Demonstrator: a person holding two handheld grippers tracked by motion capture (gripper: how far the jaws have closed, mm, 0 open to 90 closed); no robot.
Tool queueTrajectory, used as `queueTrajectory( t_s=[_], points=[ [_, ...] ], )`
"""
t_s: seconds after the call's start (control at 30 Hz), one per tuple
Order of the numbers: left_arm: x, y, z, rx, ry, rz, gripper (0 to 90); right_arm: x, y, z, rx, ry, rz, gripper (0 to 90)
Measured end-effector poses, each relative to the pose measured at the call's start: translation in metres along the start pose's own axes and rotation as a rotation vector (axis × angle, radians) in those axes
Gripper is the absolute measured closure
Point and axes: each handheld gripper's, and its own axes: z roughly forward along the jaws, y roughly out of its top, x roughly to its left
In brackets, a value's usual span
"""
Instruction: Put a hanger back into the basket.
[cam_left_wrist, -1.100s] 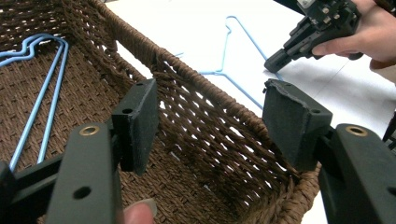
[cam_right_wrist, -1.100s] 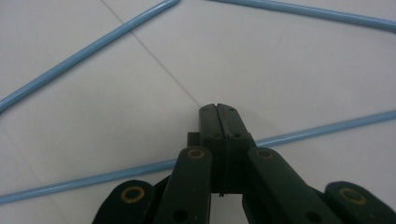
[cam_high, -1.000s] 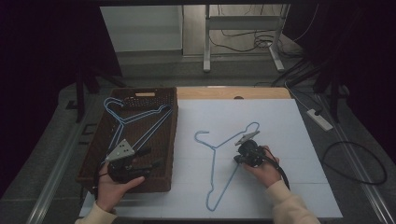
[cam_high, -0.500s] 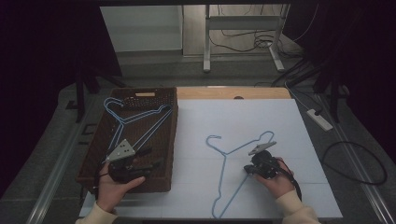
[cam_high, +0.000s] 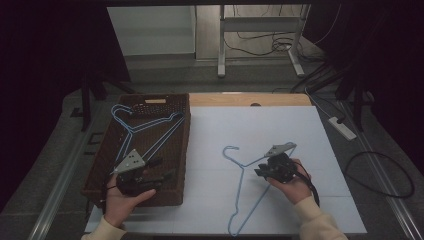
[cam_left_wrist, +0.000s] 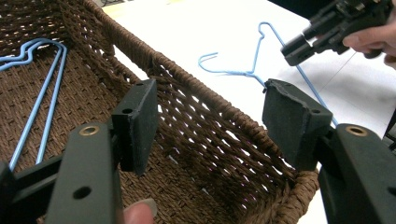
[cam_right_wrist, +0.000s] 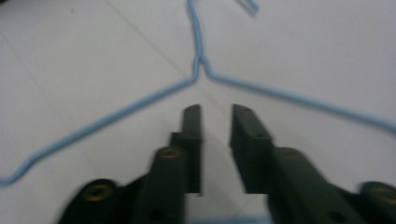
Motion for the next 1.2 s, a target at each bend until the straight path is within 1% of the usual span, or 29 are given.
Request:
queueTrajectory(
  t_s=[0.03,0.1,0.13,0.17,0.2,0.4,0.53,0.57,0.67,0.77,0.83,0.87,0.9,0.97,1.07,1.1,1.13,1.2],
  points=[
    [0.0,0.0,0.0,0.0,0.0,0.001,37.1,0.0,0.005,0.002,-0.006,0.003,-0.01,58.8],
    [0.0,0.0,0.0,-0.001,-0.001,0.002,37.1,-0.001,0.016,0.009,-0.009,0.004,-0.018,51.4],
    [0.0,0.0,0.0,-0.001,-0.001,0.002,37.1,-0.001,0.016,0.009,-0.009,0.004,-0.018,51.4],
    [0.0,0.0,0.0,-0.001,0.0,0.002,37.1,-0.002,0.022,0.013,-0.001,0.009,-0.021,49.8],
    [0.001,0.0,-0.001,-0.002,-0.001,0.003,37.0,-0.003,0.03,0.02,0.008,0.029,-0.027,47.6],
    [0.001,0.0,-0.002,-0.008,-0.003,0.004,36.9,0.0,0.064,0.05,0.058,0.056,-0.085,43.2],
    [0.001,0.0,-0.002,-0.007,-0.008,0.005,36.9,0.002,0.083,0.072,0.111,0.067,-0.104,43.8],
    [0.002,0.0,-0.002,-0.007,-0.008,0.004,36.9,0.002,0.083,0.072,0.111,0.067,-0.104,43.8],
    [0.003,-0.001,-0.002,-0.005,-0.008,0.004,36.9,0.003,0.09,0.082,0.146,0.075,-0.117,46.5],
    [0.003,-0.001,-0.002,0.0,-0.009,0.004,36.6,0.004,0.093,0.091,0.18,0.068,-0.135,49.6],
    [0.003,0.0,-0.002,0.001,-0.01,0.005,36.5,0.004,0.094,0.096,0.205,0.064,-0.154,53.7],
    [0.003,0.0,-0.002,0.0,-0.01,0.004,36.5,0.005,0.096,0.099,0.222,0.068,-0.164,58.0],
    [0.003,0.0,-0.001,0.0,-0.011,0.004,36.5,0.005,0.096,0.099,0.222,0.068,-0.164,58.0],
    [0.002,0.0,-0.001,0.0,-0.011,0.004,36.5,0.008,0.098,0.101,0.245,0.064,-0.186,63.8],
    [0.002,0.0,-0.001,0.001,-0.013,0.006,36.5,0.011,0.101,0.102,0.263,0.073,-0.195,79.8],
    [0.001,0.0,-0.001,0.002,-0.013,0.007,36.5,0.012,0.101,0.103,0.271,0.074,-0.194,83.7],
    [0.001,0.0,-0.001,0.001,-0.012,0.008,36.5,0.012,0.102,0.103,0.28,0.069,-0.195,86.4],
    [0.001,0.0,-0.001,0.001,-0.01,0.008,36.4,0.014,0.103,0.103,0.285,0.062,-0.2,86.9]
  ],
)
